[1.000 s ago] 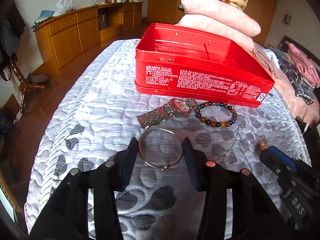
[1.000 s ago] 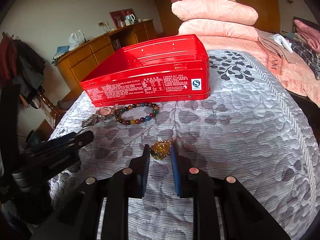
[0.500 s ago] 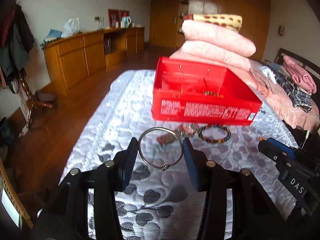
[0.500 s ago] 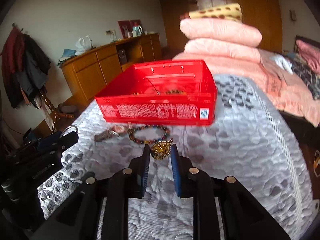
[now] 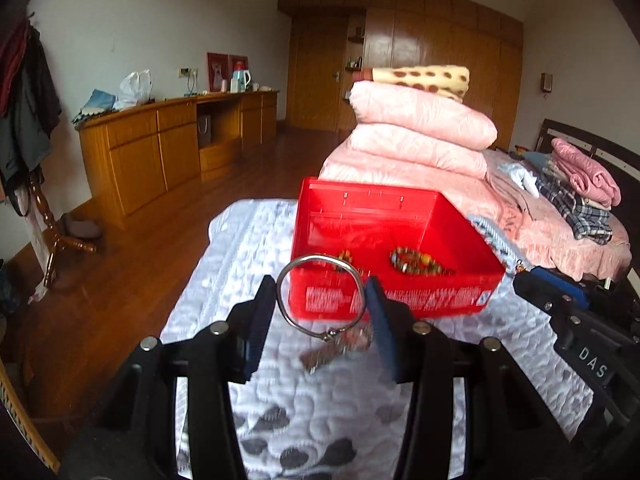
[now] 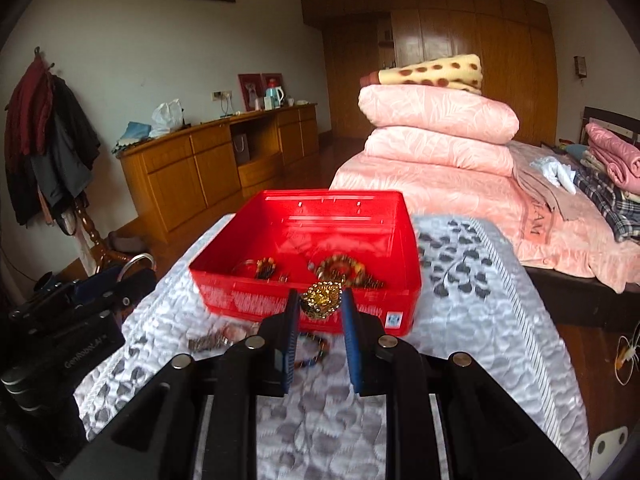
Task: Organize jewelry
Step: 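Carry the pendant and bangle into the red tin and open both tools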
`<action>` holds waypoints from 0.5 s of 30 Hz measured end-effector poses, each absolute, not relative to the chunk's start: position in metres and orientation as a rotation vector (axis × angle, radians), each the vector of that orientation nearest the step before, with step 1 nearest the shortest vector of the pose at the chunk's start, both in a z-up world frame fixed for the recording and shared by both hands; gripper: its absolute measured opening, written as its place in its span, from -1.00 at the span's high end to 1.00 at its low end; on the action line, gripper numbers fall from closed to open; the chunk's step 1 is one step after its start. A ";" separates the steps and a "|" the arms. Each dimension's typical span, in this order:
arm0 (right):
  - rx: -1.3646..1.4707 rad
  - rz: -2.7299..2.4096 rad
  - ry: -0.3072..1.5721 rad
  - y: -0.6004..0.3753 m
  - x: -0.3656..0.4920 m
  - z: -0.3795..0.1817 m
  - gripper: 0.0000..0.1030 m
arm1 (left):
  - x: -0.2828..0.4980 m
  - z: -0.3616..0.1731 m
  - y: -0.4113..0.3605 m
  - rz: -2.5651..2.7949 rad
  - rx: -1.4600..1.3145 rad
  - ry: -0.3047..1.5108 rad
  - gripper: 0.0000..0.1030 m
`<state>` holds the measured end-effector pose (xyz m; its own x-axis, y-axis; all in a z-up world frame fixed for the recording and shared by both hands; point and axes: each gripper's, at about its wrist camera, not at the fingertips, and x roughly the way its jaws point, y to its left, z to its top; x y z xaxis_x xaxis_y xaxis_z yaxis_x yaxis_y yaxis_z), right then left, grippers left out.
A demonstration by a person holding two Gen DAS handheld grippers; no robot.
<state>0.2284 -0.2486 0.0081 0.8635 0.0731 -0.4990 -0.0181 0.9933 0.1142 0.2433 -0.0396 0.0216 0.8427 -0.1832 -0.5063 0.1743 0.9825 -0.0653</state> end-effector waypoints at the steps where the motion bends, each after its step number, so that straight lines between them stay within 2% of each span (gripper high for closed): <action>1: 0.109 0.045 0.524 -0.250 0.232 0.010 0.59 | 0.247 0.025 -0.042 -0.191 -0.017 0.528 0.14; 8: 0.128 0.052 0.506 -0.263 0.265 0.019 0.59 | 0.280 0.038 -0.056 -0.218 -0.023 0.502 0.14; 15: 0.131 0.044 0.563 -0.267 0.311 0.006 0.59 | 0.333 0.023 -0.079 -0.239 0.001 0.581 0.14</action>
